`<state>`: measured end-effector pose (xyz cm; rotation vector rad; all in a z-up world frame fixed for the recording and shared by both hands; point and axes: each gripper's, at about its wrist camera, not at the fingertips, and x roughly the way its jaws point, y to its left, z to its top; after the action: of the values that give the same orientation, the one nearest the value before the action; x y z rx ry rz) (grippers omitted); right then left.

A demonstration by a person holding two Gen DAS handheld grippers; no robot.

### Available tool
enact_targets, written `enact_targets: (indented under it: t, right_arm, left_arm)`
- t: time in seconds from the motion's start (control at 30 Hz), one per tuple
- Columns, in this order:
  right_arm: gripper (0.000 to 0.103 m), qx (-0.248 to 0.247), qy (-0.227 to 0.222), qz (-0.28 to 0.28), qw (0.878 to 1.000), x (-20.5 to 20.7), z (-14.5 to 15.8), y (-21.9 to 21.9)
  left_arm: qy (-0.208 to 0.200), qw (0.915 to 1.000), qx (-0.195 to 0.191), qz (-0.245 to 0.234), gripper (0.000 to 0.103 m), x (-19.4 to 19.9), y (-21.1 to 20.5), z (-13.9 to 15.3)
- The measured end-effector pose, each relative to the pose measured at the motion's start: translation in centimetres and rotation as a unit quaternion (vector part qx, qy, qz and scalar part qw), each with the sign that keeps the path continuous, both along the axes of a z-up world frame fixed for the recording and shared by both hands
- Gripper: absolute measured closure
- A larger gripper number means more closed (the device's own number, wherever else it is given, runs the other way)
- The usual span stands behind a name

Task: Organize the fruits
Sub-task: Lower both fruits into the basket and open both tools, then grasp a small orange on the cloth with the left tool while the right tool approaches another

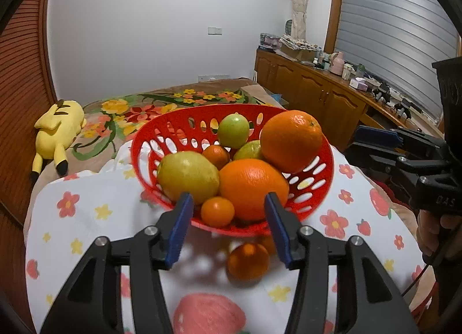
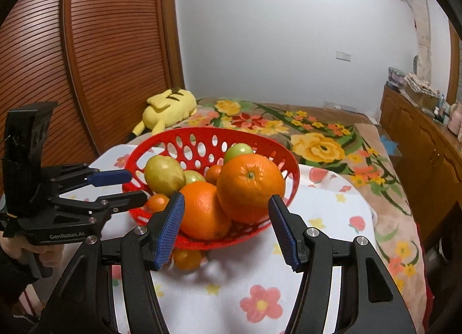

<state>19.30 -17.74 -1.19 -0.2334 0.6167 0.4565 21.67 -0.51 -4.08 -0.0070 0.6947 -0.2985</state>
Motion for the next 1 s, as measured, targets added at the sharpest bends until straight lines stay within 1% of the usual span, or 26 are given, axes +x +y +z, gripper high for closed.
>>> enact_targets:
  t: [0.13,0.3,0.5,0.7,1.0]
  right_arm:
    - [0.041,0.005,-0.003,-0.004,1.0,-1.5,-0.3,-0.5]
    - [0.041,0.009,-0.004,-0.012,1.0,-2.7,-0.7,-1.0]
    - [0.04,0.021,-0.001,-0.018,1.0,-3.6,-1.3,-1.5]
    - [0.04,0.02,0.002,-0.017,1.0,-3.7,-1.9,-1.6]
    - [0.04,0.017,0.012,-0.015,1.0,-3.4,-3.2,-1.3]
  left_arm:
    - [-0.004,0.9999,0.006,0.007,0.049,-1.8,0.3,-0.1]
    - [-0.004,0.9999,0.004,0.014,0.048,-3.5,0.7,-0.7]
    - [0.003,0.9997,0.011,0.021,0.047,-4.6,0.5,-1.6]
    - [0.017,0.9997,0.011,0.017,0.047,-4.4,0.2,-2.9]
    - [0.05,0.9986,0.013,-0.012,0.047,-2.9,-1.2,-5.0]
